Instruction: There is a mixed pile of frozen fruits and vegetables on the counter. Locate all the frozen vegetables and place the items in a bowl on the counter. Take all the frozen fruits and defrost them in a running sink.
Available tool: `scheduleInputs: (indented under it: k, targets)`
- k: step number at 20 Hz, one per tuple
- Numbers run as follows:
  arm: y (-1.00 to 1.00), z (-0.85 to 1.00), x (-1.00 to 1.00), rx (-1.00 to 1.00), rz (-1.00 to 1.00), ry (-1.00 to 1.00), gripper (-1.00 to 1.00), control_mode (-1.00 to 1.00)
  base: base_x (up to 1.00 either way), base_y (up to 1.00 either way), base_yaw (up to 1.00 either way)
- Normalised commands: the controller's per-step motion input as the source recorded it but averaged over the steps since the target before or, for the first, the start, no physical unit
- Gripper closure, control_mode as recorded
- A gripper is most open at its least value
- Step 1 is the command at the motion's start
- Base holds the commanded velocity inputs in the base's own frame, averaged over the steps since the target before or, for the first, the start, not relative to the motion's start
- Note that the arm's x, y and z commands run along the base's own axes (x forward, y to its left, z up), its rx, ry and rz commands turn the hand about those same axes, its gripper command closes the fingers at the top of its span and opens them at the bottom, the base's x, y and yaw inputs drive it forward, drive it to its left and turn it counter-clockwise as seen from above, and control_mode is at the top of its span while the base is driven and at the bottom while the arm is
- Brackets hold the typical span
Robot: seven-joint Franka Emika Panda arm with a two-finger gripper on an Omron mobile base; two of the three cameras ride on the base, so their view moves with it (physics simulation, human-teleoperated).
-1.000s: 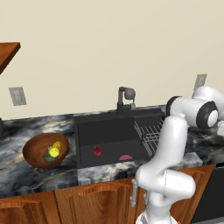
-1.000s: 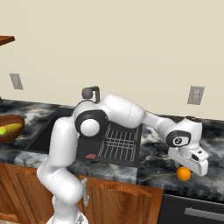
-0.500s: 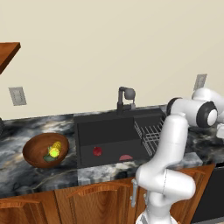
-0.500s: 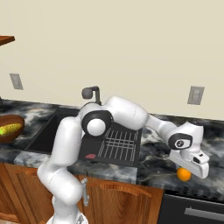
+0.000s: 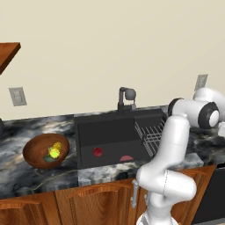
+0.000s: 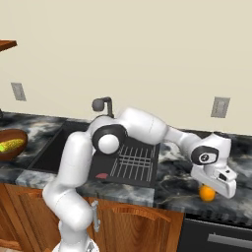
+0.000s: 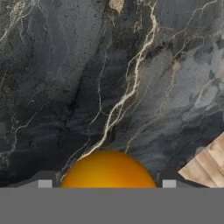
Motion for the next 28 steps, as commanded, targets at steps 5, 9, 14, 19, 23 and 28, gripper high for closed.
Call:
scheduleInputs:
  k: [5,9,14,19,23,28]
  targets:
    - [0.51,0.46,-0.01,-0.02,0.20,-0.15,1.00,-1.00,0.00,0.00,0.00]
    - [0.61,0.41,0.00,0.00,0.26,-0.15,1.00,-1.00,0.00,0.00,0.00]
    - [0.60,0.28,0.00,0.00,0.31,-0.11,1.00,-1.00,0.00,0.00,0.00]
    - [0.70,0.08,0.10,0.00,0.24,-0.06,1.00,-1.00,0.00,0.00,0.00]
    - [0.65,0.05,0.16,0.00,0.15,-0.04,1.00,-1.00,0.00,0.00,0.00]
    - [0.53,0.05,0.48,0.00,0.05,0.00,1.00,-1.00,0.00,0.00,0.00]
